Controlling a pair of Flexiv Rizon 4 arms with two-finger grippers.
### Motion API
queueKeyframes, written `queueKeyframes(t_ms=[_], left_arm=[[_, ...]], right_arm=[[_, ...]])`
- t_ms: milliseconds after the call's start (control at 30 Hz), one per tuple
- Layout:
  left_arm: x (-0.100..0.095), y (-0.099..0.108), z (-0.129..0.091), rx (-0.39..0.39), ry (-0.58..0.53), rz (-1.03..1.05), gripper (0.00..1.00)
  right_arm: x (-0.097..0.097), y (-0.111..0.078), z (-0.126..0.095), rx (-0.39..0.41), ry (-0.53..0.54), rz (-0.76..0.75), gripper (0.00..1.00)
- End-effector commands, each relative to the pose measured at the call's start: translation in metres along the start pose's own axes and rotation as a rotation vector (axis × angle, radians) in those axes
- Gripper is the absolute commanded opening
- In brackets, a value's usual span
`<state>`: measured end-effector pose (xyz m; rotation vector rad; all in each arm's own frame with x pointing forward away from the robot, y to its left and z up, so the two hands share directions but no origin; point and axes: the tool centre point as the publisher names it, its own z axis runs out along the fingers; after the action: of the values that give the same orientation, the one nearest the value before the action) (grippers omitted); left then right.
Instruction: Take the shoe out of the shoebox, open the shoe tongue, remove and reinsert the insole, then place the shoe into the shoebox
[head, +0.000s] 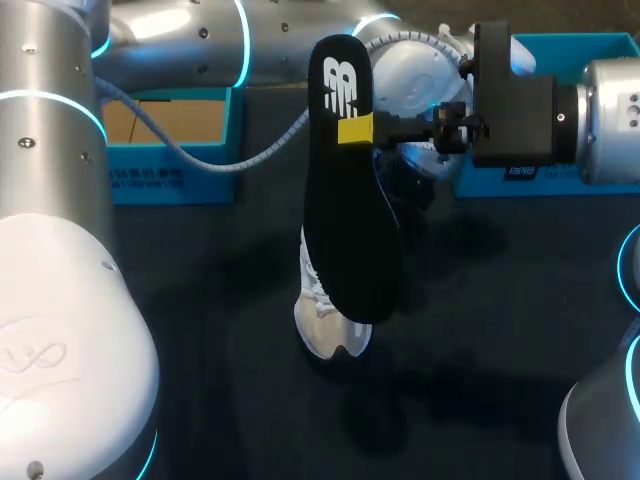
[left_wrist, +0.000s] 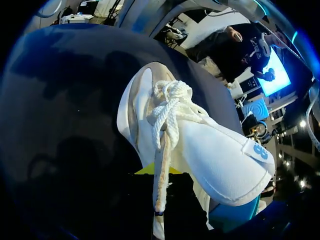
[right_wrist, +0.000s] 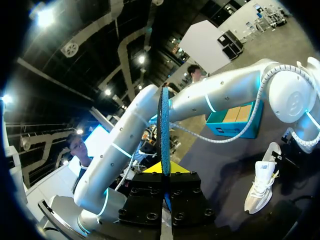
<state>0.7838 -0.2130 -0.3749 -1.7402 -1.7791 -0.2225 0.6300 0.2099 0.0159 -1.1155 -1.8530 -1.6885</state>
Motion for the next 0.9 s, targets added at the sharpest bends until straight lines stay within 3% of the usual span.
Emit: queueKeyframes(t_ms=[33,367,400,500,667,900], left_arm=[[-0.007,0.0,0.004,0.013,0.011,-0.013,0.0],[-0.011,-0.001,0.013,0.049,0.024,-0.032,0.0],[-0.012,-0.001,0.014,0.052,0.025,-0.031,0.28],[-0.012,-0.005,0.013,0.063,0.016,-0.017,0.98],[-0.005,-0.01,0.002,0.059,-0.03,-0.003,1.0],[0.011,-0.003,-0.034,0.049,-0.133,-0.032,1.0]], right_arm=[[0.0,0.0,0.004,-0.002,0.0,0.001,0.0],[0.0,0.0,0.004,-0.002,0.0,0.001,0.0],[0.0,0.0,0.004,-0.002,0.0,0.001,0.0],[0.0,0.0,0.004,-0.002,0.0,0.001,0.0],[0.0,0.0,0.004,-0.002,0.0,0.001,0.0],[0.0,0.0,0.004,-0.002,0.0,0.001,0.0]])
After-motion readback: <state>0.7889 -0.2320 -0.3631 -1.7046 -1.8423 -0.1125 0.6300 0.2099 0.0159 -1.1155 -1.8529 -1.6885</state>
